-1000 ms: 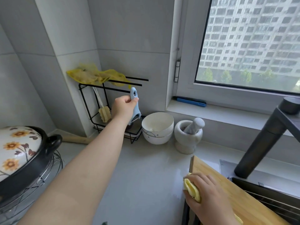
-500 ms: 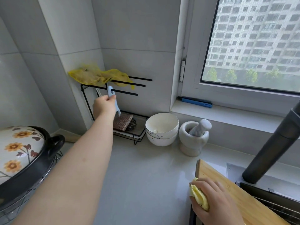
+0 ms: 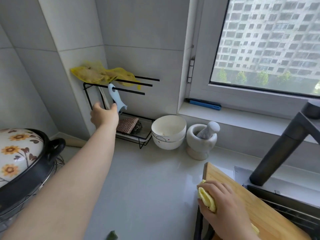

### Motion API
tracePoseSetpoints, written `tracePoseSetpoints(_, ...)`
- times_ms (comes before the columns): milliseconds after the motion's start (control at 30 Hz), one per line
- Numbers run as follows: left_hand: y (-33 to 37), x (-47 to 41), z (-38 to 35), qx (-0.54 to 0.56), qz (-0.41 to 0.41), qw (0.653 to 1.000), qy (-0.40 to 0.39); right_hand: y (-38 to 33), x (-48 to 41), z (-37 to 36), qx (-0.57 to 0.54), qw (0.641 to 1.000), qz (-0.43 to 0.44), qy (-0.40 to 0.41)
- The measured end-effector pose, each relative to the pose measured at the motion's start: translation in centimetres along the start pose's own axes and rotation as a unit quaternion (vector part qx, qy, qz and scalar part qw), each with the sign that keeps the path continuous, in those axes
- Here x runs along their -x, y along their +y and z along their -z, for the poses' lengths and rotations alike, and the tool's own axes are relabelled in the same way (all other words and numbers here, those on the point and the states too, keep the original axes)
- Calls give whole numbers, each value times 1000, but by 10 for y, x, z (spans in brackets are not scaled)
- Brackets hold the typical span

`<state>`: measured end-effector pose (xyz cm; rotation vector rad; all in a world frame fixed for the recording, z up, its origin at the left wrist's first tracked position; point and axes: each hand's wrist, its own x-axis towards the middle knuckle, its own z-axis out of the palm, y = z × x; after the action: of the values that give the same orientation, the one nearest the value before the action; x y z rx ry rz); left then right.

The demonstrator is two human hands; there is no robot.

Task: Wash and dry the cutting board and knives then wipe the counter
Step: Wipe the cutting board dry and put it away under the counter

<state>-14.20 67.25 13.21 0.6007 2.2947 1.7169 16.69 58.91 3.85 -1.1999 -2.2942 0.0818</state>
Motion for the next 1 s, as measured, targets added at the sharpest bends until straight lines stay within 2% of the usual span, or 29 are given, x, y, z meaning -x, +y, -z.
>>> tracePoseSetpoints(67,-5,24,6,28,-17,999,-29,1,7,9,-45,998,-52,-2)
tracePoseSetpoints(167,-21,86,16,63,-33,976,-208,6,23,33,-163,976,-142,-3)
tracePoseSetpoints(267,-43,164,27,5,13,908,-418,18,48,59,-209,955,-207,29)
tracePoseSetpoints(367,-64,225,27,-60,37,845,-530,29,81,79,-236,932,-273,34)
tracePoseSetpoints(433,-71,246,20,-81,34,831,-550,36,106,86,-241,918,-313,31)
tracePoseSetpoints(467,-72,250,16,-70,58,831,-549,40,118,88,-247,909,-333,32)
tracePoseSetpoints(500,-71,254,11,-42,104,828,-550,43,129,90,-251,900,-355,34)
tracePoseSetpoints(567,-68,255,5,7,195,798,-570,47,149,94,-255,883,-392,42)
tracePoseSetpoints(667,-67,260,-1,-43,191,773,-604,47,171,100,-262,865,-424,54)
tracePoseSetpoints(833,-62,267,-1,-56,190,787,-584,47,197,110,-263,843,-468,41)
tracePoseSetpoints(1000,-58,273,10,13,173,812,-558,45,214,131,-265,822,-498,73)
